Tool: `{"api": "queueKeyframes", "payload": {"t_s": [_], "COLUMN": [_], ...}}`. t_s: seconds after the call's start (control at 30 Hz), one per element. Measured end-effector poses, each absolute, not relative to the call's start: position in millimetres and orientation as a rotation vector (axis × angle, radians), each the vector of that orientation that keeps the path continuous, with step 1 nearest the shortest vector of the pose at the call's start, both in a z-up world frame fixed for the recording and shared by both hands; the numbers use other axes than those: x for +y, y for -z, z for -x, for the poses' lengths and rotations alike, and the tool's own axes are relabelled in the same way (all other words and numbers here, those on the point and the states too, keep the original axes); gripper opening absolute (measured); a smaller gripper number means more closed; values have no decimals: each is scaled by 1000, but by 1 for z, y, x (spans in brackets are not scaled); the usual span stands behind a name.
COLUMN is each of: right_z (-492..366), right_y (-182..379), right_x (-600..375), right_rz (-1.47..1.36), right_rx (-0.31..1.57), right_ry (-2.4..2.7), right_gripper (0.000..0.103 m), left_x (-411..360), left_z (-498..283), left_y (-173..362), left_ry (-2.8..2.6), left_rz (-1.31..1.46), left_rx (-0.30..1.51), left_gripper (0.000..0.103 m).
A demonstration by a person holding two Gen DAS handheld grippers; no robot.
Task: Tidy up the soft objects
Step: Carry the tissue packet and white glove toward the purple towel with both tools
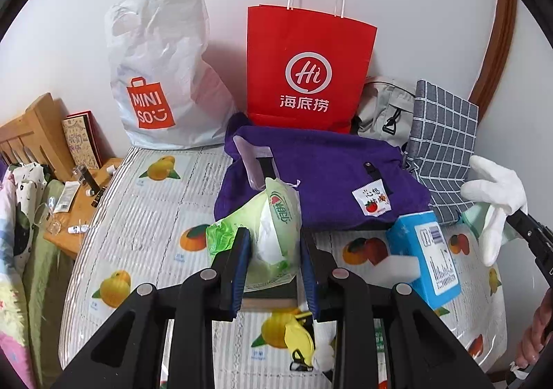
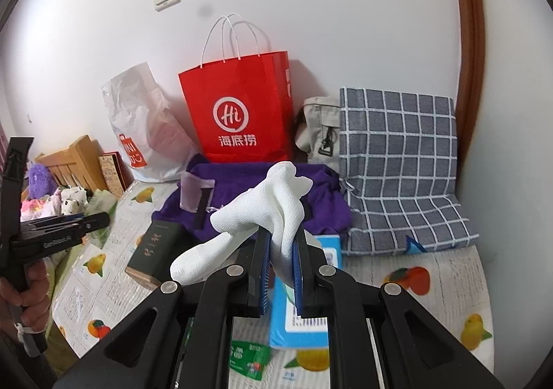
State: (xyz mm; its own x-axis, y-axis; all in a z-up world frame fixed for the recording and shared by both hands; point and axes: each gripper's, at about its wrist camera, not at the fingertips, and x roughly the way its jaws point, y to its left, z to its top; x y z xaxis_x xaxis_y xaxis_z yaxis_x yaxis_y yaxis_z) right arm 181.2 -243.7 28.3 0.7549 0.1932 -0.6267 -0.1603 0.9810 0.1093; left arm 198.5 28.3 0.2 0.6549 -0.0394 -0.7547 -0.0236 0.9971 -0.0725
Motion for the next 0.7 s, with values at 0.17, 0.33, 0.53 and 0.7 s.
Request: {"api": "queueKeyframes", "payload": {"t_s": [0.17, 0.33, 0.53, 0.7], "right_z": [-203, -225, -245, -263], "right_y": [-27, -22, -15, -9], "right_x": [-243, -239, -235, -235], "right_rz": [-51, -43, -35, -44], "right_rx": [690, 700, 705, 716], "right_ry": [-184, -192, -206, -212], "right_gripper": [12, 12, 12, 12], "left_x": [25, 22, 13, 6], "left_z": [-217, -235, -257, -273], "left_y": [-2, 1, 8, 12], "left_ry": [6, 6, 9, 18], "left_rz": [70, 61, 45, 23], "left_rx": [861, 865, 877, 886], "left_gripper": [27, 27, 27, 27]}}
